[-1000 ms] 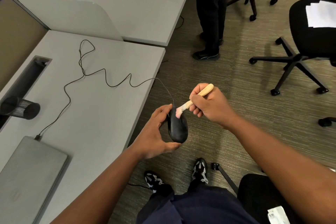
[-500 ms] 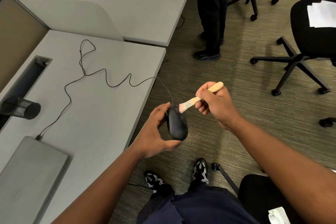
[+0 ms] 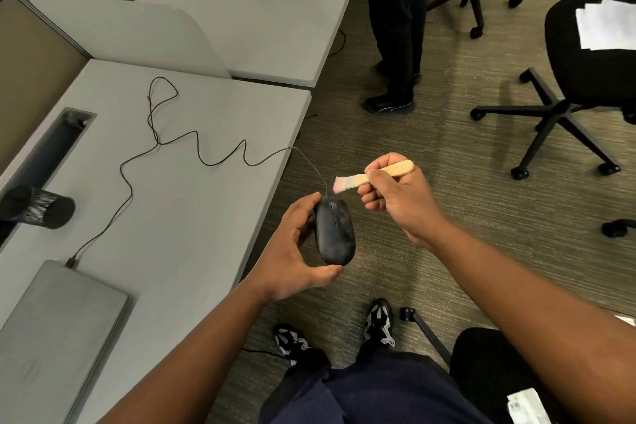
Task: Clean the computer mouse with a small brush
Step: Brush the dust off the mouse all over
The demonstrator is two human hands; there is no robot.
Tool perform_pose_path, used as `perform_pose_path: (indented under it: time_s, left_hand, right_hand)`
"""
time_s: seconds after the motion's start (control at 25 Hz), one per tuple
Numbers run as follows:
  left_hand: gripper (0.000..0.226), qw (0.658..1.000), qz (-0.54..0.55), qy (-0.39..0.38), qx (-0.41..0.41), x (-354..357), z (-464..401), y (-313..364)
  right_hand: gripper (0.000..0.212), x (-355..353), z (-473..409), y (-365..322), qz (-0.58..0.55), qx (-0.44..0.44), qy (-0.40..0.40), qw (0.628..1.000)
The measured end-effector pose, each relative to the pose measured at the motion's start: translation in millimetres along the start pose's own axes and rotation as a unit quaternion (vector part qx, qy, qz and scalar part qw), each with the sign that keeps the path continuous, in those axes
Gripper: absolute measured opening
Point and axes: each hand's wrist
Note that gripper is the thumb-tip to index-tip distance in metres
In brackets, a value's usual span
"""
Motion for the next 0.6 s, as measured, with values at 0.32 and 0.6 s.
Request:
perform_pose_path:
  time_s: [0.32,0.6]
  left_hand:
    - [0.119,1.000,0.005,0.010,0.003,-1.6,-2.1,-3.5]
    - [0.121,1.000,-0.021,-0.001,0.008,1.1,0.3,-3.0]
  right_hand:
    - [0.031,-9.1,5.3,-5.6,-0.053,0.003,-0.090,0.995]
    - [0.020,-3.7,2.8,3.7,0.017,-0.055,-0.070,0.996]
Point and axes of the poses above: each hand's wrist, its own z-axis away from the middle knuckle, its own x-axis out of the palm, y = z × x, and after that the axes turned 14 degrees about -x, right-handed
